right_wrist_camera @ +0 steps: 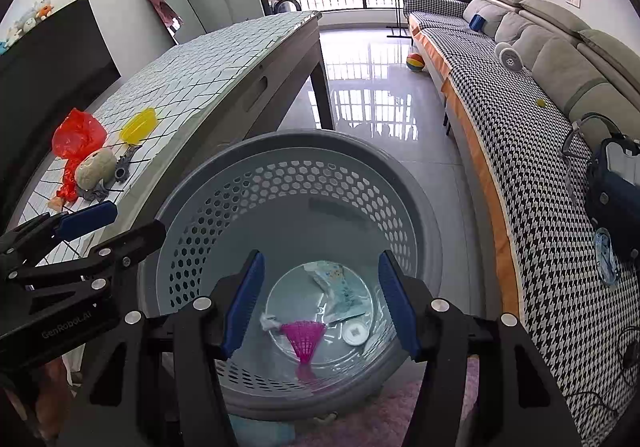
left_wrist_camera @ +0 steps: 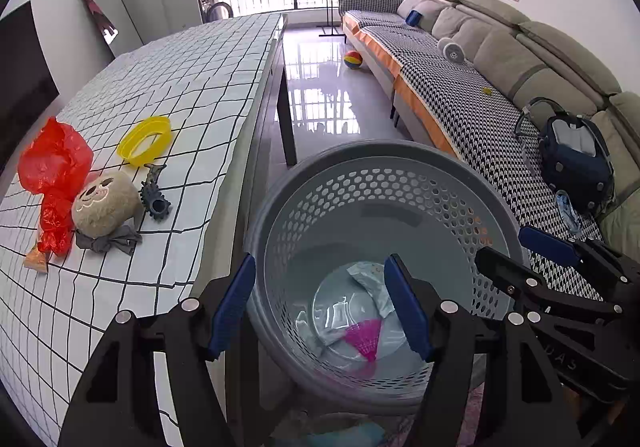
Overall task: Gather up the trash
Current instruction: 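Carry the paper and cap over the basket and open both tools, then move both open tools away from the basket back over the table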
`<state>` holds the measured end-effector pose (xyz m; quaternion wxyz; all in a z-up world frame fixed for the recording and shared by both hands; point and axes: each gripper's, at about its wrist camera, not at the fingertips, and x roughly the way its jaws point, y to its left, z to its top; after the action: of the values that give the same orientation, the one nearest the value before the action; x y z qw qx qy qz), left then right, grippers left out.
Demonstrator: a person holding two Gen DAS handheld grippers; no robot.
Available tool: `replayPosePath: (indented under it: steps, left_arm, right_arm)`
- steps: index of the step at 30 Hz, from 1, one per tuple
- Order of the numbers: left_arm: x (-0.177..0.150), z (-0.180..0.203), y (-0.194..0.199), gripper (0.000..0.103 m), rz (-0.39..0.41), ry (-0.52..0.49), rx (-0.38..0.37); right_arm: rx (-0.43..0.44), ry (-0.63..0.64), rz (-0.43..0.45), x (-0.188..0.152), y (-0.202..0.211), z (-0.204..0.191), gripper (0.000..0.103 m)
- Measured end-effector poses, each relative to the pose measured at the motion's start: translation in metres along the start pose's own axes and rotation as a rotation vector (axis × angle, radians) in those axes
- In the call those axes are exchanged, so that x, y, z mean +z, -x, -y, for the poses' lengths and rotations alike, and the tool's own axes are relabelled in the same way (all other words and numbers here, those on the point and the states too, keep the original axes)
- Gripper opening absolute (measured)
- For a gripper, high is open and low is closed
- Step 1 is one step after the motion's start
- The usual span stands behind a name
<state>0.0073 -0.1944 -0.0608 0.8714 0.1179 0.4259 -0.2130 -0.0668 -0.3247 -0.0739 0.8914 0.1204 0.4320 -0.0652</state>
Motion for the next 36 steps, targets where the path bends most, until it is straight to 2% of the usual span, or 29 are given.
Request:
replayPosePath:
  steps: [2,4,6,9,11,14,29,36]
  left_arm:
    - [0.000,-0.001,-0.001,0.067,-0.002,0.003,-0.001]
    - [0.000,-0.001,-0.001,0.074,-0.002,0.007,0.002]
    - [0.000,-0.002,0.000,0.077,0.001,0.010,0.005]
    - [-0.001,-0.002,0.001,0.077,0.006,0.008,0.010]
    - [-0.001,-0.002,0.002,0.081,0.007,0.007,0.013]
    - [-0.001,-0.003,0.005,0.090,0.018,0.010,0.025]
    - [-0.001,-0.015,0.016,0.096,0.052,0.032,0.055]
    - [-0.005,-0.026,0.022,0.096,0.059,0.048,0.044]
  right_arm:
    - [0.001,-0.002,-0.002,0.000,0.000,0.000,0.057]
    - [0.000,-0.004,-0.003,0.000,0.000,0.000,0.057]
    - [-0.001,-0.004,-0.005,0.000,0.000,0.000,0.057]
    - [-0.005,-0.005,-0.003,-0.001,0.001,-0.001,0.059]
    - [-0.007,-0.007,0.005,-0.001,0.003,-0.001,0.063]
    - [-0.009,-0.005,0.010,-0.002,0.005,-0.001,0.064]
    - [-0.020,-0.019,0.040,0.003,0.015,-0.002,0.069]
    - [-0.013,-0.046,0.053,0.003,0.014,-0.003,0.070]
